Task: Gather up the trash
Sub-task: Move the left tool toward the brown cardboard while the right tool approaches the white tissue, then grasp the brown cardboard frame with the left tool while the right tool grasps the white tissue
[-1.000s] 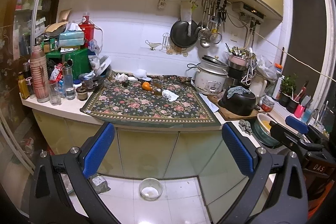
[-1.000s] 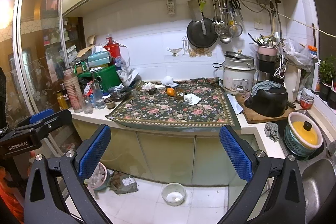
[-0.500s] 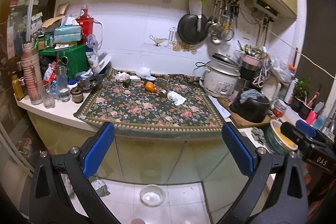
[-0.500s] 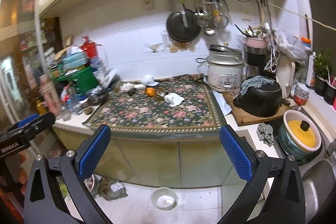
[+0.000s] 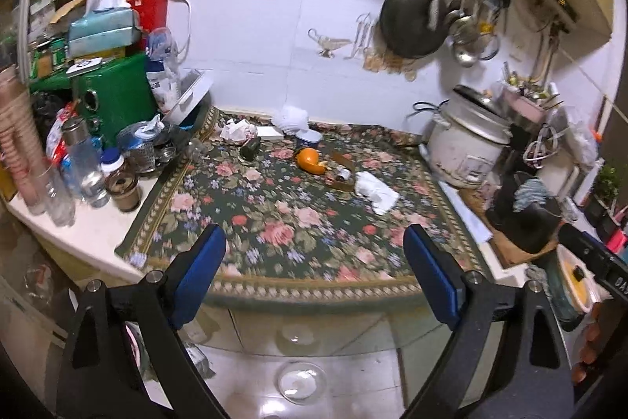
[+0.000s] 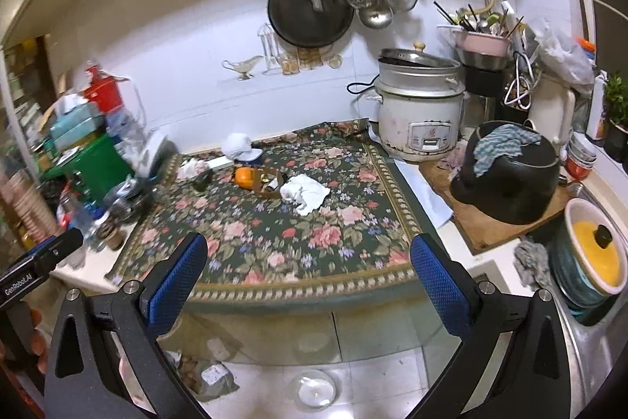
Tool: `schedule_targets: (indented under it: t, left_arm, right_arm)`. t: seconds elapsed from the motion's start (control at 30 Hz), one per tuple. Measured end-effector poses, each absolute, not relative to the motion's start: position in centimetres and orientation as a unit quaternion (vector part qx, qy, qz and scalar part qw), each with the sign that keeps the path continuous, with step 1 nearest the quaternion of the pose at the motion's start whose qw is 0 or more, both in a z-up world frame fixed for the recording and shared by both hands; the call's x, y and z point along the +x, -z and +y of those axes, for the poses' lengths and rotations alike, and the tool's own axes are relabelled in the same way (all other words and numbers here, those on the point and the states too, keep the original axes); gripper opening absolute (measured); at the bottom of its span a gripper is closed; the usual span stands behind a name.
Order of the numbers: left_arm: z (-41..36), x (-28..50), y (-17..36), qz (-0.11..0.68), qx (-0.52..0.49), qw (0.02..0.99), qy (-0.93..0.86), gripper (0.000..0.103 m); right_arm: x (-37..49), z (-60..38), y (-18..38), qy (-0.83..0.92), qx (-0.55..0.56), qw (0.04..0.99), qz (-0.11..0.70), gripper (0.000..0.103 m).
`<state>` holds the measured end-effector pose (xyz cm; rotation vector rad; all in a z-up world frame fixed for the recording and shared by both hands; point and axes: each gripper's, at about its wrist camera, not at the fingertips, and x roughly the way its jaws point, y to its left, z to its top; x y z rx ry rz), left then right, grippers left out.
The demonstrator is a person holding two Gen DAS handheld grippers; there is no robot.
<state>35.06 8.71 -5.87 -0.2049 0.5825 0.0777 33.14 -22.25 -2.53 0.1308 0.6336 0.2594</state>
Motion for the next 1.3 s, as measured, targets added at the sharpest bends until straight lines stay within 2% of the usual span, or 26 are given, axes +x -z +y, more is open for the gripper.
schedule_targets:
  t: [0.4,0.73,0.97,1.03,1.2,1.3]
  left_arm:
    - [10.2,48.7,10.6,0.363,-0.115,0.923,-0.057,0.092]
    - [9.0,60.2,14.2,0.410,-0.125,0.896,-0.120,0.092]
    - [8.1,67.3,18.8,0.443,-0.135,0.875,-0.140,0.091]
    - [8.0,69.0,20.1,0.454,-0.140,0.869,-0.142,0.080]
    - [7.7,72.2,22.6,0.475,-0.144,0.858,-0.135,0.063]
    - [7.3,74.0,23.7,0.485,-0.142,0.854,-0.124,0.050]
  right_arm:
    - [46.4,-20.0,7.8,-0.138,0.056,0.914,0.378,0.099]
    - [60.8,-17.8,15.3,-0.229,0.010,0.853,0.468,0.085]
    - [67.3,-15.6,20.4,-0.293,0.024,0.794,0.532,0.071]
    - [68.3,-14.4,21.2,-0.319,0.019,0.779,0.540,0.067]
    - [70.2,-12.1,23.1,-0.338,-0.007,0.762,0.553,0.057]
    - [71.2,-11.5,24.3,-0.335,-0.018,0.753,0.567,0.047]
